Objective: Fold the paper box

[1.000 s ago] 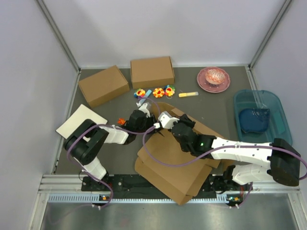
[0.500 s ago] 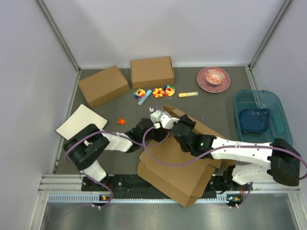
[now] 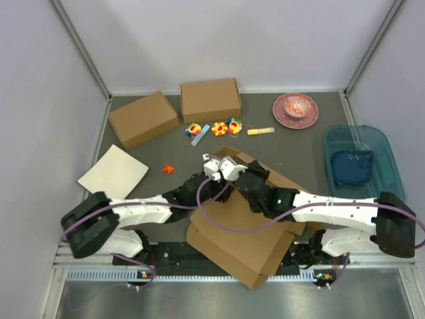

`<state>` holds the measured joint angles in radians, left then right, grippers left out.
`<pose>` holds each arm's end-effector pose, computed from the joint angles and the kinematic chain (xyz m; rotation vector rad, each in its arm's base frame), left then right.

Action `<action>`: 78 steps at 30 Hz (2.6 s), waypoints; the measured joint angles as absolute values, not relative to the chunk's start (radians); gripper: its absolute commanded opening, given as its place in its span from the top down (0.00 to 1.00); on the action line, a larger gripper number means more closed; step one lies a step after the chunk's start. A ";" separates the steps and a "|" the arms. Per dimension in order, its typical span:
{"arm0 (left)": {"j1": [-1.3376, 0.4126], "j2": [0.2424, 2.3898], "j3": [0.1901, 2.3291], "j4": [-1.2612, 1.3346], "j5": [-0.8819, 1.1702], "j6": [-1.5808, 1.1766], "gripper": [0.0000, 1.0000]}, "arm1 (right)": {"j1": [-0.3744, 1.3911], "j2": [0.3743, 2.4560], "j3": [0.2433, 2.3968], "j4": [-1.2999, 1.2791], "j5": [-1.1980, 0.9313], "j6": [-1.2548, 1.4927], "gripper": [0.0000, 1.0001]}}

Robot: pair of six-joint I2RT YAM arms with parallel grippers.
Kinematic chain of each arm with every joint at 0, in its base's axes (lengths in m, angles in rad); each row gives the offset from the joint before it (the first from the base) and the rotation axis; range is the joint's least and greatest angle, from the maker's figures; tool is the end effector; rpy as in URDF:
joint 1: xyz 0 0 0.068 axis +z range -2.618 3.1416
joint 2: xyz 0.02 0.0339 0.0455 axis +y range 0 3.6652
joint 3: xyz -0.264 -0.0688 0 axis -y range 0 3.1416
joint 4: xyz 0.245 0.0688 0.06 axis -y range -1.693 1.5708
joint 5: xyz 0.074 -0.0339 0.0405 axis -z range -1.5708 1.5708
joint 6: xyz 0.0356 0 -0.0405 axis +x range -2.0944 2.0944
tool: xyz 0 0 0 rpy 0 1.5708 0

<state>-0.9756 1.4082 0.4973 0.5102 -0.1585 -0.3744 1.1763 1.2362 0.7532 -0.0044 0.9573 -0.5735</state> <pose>0.1590 -0.2249 0.1747 0.5005 1.9761 -0.7164 0.1274 0.2304 0.2580 -1.0195 1.5827 -0.5694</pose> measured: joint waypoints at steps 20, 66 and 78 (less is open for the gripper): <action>-0.807 0.934 0.311 0.419 -0.323 -0.481 0.16 | 1.201 1.228 0.756 0.002 0.923 -0.554 1.00; -0.727 1.169 0.512 0.461 0.002 -0.406 0.30 | 1.203 1.224 0.756 -0.015 0.952 -0.552 1.00; -0.727 1.161 0.393 0.461 -0.098 -0.417 0.32 | 1.203 1.224 0.754 -0.015 0.952 -0.553 1.00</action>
